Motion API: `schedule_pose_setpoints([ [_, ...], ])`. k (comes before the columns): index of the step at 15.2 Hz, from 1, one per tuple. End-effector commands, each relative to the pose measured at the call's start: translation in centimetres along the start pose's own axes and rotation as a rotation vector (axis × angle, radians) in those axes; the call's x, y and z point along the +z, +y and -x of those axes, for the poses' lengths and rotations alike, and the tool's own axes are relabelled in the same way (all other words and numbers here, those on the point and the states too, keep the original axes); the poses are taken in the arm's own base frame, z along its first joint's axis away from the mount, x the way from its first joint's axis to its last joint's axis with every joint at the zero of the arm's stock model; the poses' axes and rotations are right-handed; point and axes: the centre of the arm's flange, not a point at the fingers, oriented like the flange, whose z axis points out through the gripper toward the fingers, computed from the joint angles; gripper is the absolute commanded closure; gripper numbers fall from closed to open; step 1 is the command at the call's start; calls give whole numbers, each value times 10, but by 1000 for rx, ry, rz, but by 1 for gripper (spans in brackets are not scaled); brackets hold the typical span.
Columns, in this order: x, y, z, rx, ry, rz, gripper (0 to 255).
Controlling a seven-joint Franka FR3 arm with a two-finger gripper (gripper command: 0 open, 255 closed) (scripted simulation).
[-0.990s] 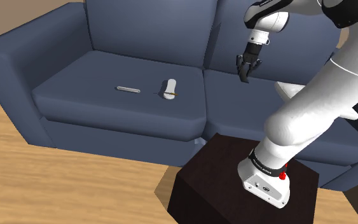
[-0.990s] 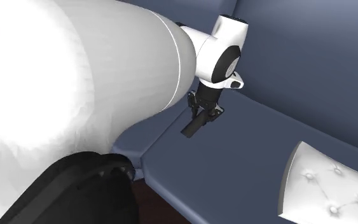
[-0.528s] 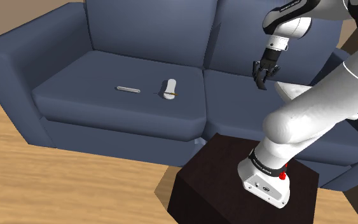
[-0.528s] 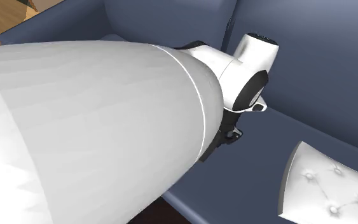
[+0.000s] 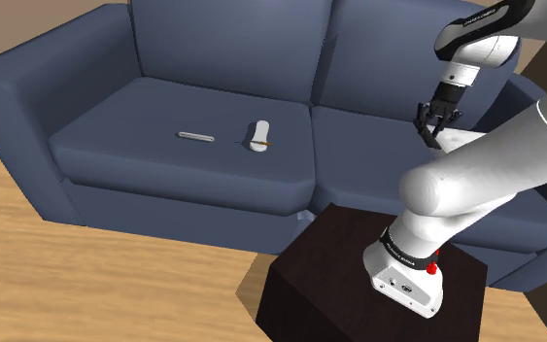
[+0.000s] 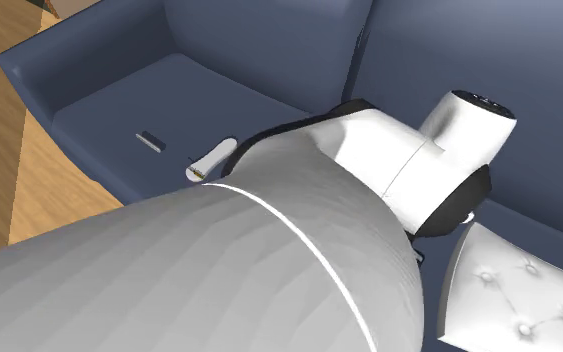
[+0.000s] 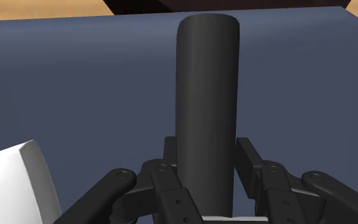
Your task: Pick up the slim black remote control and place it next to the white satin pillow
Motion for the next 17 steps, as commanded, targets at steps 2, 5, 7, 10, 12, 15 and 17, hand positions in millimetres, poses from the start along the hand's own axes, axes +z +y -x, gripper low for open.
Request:
schedule_pose_setpoints([
  [2,3,35,16,-1,0,0,255],
  [5,5,71,31,-1,0,0,255],
  [7,7,96,41,-1,0,0,255],
  [10,10,132,56,-1,0,0,255],
  [12,11,156,67,-1,0,0,255],
  [15,14,193,82,-1,0,0,255],
  [17,20,204,85,-1,0,0,255],
])
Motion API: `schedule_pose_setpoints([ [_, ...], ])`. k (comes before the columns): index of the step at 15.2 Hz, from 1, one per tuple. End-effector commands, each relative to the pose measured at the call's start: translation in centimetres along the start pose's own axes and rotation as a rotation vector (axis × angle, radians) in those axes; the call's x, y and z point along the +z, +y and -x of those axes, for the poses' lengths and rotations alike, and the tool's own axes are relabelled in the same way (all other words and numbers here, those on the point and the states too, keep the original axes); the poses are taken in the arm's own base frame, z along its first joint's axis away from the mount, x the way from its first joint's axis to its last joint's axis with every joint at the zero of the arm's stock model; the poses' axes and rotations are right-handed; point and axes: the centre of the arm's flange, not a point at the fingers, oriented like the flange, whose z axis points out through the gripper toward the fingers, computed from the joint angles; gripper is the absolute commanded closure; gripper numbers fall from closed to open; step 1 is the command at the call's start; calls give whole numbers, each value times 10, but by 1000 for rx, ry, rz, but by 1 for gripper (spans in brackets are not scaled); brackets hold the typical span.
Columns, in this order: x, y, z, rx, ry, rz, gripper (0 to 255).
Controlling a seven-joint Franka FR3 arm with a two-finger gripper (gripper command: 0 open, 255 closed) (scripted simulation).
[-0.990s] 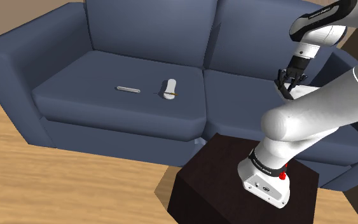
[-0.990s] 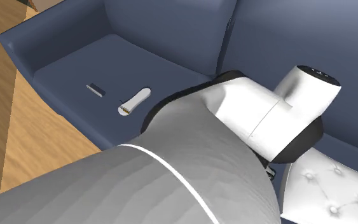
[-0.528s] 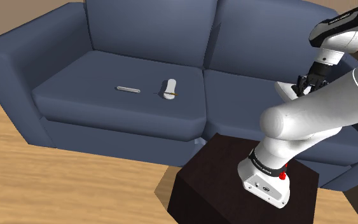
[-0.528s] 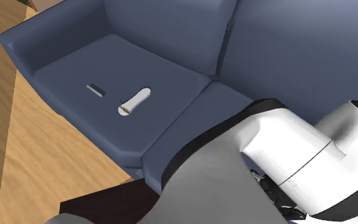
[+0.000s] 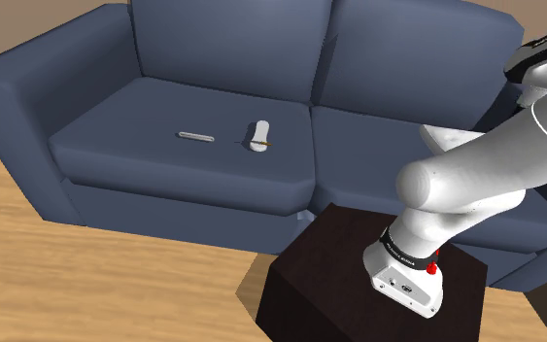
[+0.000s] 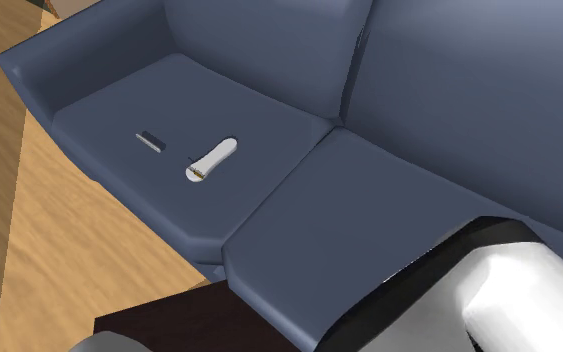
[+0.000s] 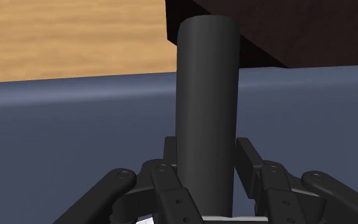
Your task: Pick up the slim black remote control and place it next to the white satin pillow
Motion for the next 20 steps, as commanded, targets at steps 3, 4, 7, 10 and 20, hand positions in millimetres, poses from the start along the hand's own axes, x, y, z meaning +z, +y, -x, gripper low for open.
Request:
schedule_pose_setpoints([
  [3,17,6,-3,-1,0,1,255],
  [4,23,6,-4,-1,0,1,255],
  [7,38,6,-8,-1,0,1,255],
  [10,53,7,-11,-1,0,1,255],
  [20,105,8,-22,-1,0,1,255],
])
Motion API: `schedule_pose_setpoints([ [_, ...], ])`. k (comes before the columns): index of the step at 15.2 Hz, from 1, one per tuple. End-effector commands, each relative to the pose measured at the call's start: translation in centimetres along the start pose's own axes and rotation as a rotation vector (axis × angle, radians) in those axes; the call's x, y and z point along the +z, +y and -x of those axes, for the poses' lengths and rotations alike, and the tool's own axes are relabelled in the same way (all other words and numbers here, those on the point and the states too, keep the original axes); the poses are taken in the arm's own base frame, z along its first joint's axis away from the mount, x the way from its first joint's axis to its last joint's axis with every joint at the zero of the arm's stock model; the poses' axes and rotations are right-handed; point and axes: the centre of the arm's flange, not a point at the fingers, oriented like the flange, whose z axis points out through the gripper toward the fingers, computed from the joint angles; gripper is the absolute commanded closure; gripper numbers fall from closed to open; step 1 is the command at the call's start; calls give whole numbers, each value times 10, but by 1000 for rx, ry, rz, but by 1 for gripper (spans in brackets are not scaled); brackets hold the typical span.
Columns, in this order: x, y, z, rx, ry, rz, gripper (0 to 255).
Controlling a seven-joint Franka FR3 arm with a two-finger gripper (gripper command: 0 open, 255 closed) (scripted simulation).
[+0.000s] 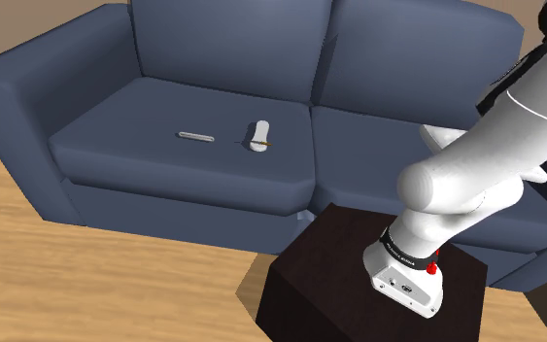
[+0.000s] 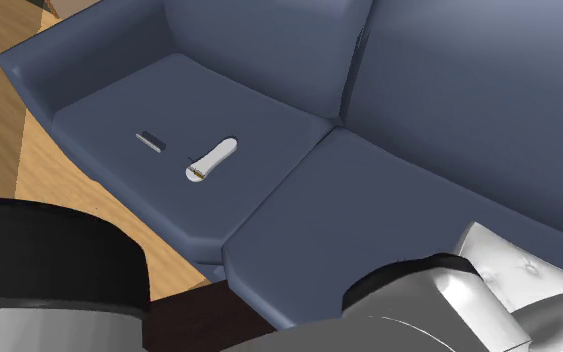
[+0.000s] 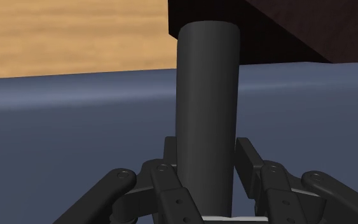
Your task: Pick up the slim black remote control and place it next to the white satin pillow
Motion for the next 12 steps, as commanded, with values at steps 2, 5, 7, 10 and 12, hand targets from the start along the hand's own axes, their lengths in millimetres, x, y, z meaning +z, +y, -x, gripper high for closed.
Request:
schedule_pose_setpoints([
  [2,17,1,-4,1,1,1,255],
  [5,32,1,-7,1,1,1,255],
  [7,42,2,-10,1,1,1,255],
  [10,58,2,-13,1,1,1,255],
  [12,67,2,-15,1,1,1,255],
])
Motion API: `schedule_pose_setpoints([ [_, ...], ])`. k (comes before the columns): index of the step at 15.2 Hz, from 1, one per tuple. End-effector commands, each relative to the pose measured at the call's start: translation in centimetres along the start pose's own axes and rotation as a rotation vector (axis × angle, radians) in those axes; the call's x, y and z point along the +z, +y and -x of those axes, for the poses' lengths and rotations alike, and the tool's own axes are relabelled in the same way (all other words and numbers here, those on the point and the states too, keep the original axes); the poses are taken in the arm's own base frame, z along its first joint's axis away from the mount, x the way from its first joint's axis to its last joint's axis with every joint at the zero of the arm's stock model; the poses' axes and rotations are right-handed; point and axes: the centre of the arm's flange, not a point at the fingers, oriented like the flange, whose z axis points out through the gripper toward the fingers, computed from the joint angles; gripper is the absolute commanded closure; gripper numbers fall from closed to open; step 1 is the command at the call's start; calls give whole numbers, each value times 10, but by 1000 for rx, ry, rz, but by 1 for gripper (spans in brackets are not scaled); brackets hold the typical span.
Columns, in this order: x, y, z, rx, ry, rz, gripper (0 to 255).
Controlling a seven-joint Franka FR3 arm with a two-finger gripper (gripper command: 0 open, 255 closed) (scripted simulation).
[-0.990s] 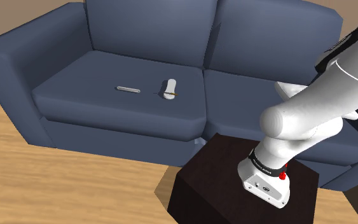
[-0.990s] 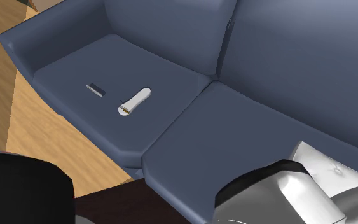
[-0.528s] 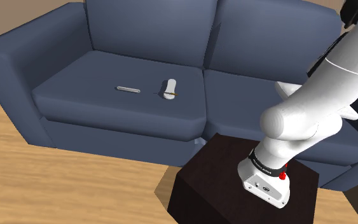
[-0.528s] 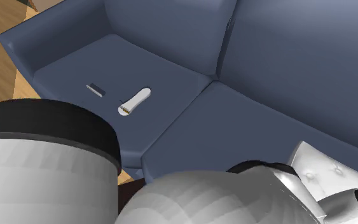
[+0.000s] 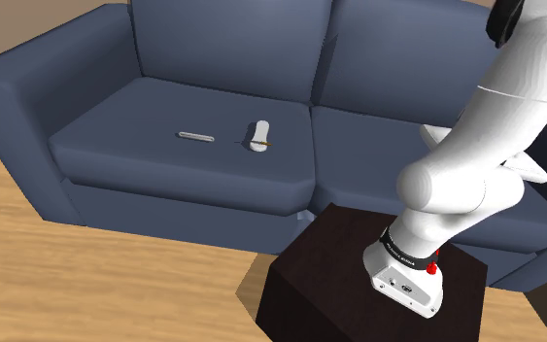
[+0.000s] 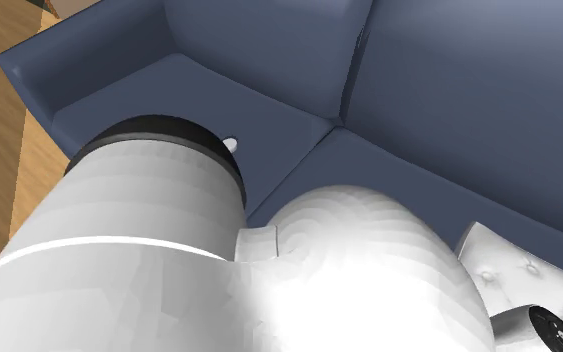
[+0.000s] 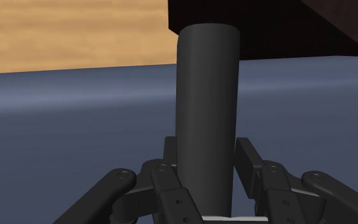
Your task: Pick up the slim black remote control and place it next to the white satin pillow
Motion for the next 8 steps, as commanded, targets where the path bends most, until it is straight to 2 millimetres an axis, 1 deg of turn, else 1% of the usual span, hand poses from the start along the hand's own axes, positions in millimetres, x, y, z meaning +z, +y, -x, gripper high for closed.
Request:
schedule_pose_setpoints([
  [1,4,1,-1,1,1,0,255],
  [7,4,1,-1,1,1,0,255],
  [8,4,1,-1,1,1,0,0],
])
